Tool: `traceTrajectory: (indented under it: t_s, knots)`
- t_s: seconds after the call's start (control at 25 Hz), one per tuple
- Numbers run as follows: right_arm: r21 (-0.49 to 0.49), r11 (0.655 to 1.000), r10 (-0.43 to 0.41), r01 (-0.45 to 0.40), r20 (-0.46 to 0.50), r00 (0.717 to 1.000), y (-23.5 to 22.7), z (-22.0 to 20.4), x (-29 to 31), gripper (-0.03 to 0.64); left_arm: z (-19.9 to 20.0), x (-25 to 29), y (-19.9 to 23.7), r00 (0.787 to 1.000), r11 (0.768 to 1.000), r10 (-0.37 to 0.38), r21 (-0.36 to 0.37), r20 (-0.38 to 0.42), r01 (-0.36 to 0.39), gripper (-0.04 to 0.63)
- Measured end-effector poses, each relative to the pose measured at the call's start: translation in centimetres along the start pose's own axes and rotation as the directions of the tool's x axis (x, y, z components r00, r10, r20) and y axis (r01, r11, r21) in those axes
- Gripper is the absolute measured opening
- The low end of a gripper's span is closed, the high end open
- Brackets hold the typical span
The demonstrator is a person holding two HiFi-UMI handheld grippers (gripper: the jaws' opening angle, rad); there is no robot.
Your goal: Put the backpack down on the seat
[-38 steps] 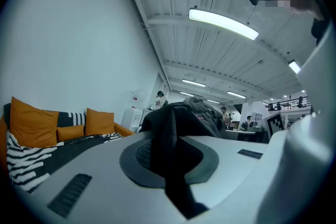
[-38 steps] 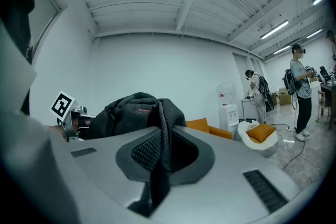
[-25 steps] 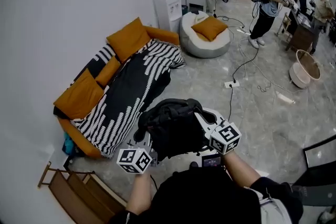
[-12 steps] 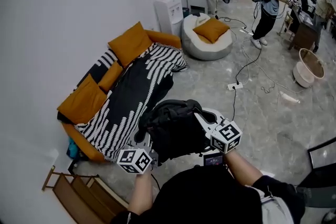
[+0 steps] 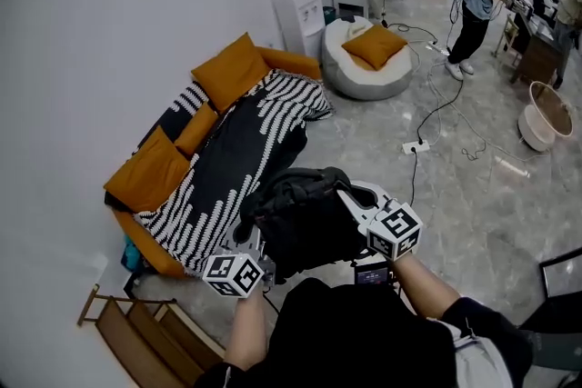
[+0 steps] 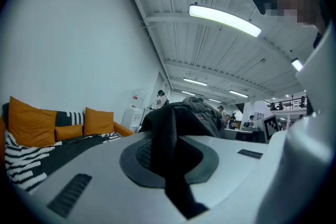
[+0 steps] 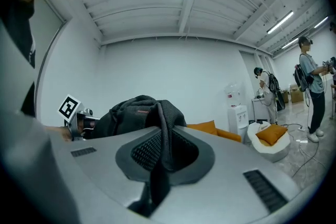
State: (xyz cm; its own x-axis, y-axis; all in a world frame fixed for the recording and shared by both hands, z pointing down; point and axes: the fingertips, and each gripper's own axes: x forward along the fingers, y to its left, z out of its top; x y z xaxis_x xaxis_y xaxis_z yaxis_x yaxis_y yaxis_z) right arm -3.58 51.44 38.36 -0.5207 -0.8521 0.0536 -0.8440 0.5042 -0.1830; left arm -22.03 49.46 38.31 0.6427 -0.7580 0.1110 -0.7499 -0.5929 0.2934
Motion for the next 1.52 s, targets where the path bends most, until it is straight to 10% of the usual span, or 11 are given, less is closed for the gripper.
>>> traceTrajectory:
  t_s: [1.52]
  knots:
    - [0.011,0.994,-0.105,0.105,0.002,0.994,-19.3,4.3,23.3,0.044,7.4,26.8,15.0,0.997,0.995,-0.078,0.053,-0.021,0.079,0.031]
